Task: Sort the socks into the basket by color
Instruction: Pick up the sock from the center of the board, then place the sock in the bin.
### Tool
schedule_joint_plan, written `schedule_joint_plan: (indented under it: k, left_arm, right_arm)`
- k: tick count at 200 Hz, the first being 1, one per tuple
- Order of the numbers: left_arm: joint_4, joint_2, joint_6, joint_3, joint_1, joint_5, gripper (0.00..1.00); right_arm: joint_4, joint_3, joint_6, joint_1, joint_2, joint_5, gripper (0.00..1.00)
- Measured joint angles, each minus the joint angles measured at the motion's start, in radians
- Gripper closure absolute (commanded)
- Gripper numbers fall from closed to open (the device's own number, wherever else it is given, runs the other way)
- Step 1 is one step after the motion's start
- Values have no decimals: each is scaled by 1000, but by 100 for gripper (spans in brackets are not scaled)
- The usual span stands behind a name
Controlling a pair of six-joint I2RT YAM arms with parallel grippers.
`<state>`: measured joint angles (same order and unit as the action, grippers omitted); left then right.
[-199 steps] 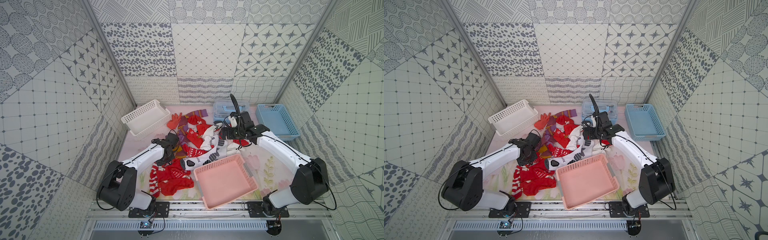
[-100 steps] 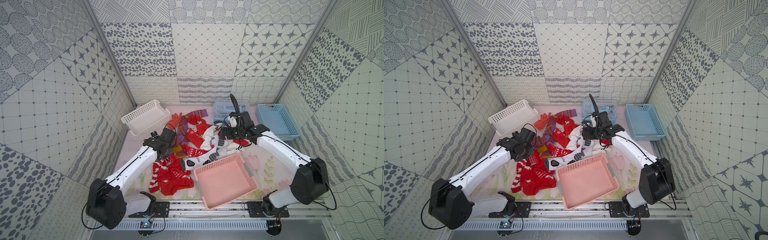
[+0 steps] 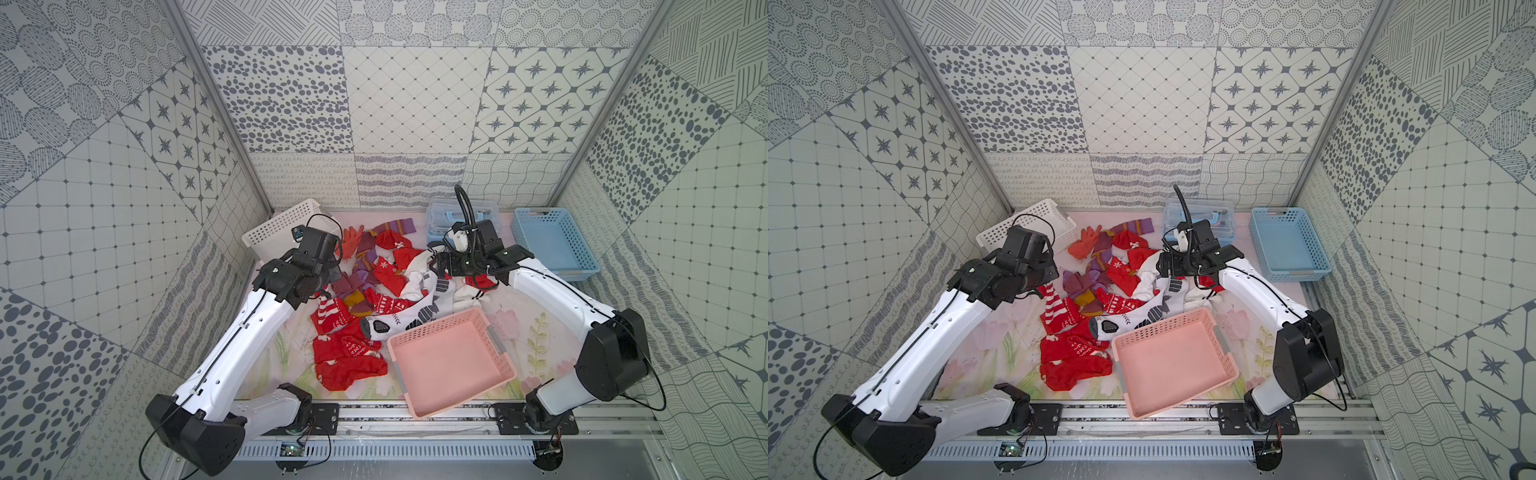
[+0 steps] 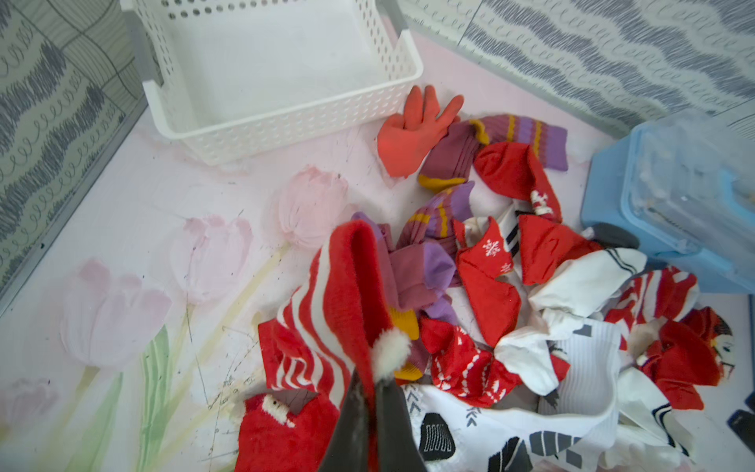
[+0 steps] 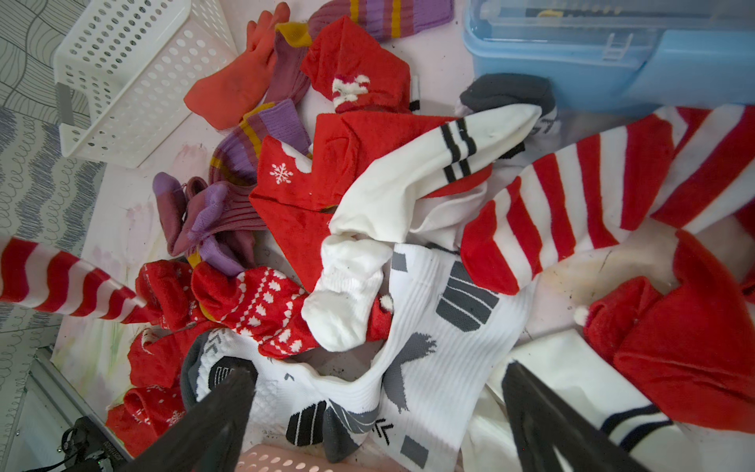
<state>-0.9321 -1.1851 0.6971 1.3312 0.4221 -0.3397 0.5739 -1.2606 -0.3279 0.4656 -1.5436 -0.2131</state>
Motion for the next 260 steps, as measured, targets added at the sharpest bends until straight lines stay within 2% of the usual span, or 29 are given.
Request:
schedule_joint_plan:
  k: [55,131,162,220,260]
  left_arm:
    - [16,-152,-117,232,-138,66,100]
    - [61,-496,-283,698,-331,118,100]
    - [82,-626,-334,840,-397,121,100]
    - [102,-870,-386,1011,-502,133,100]
    - [105,-977,-392,981,-523,172,100]
  right_arm:
    - [-10,0,-3,0,-2,-15,2]
    - [-17,-23,-2,0,-42,-30,2]
    - [-17,-63,0,0,-80,-32,2]
    - [-23,-90,-1,0,-134,-41,2]
    - [-23,-101,-4,0,-183,-43,2]
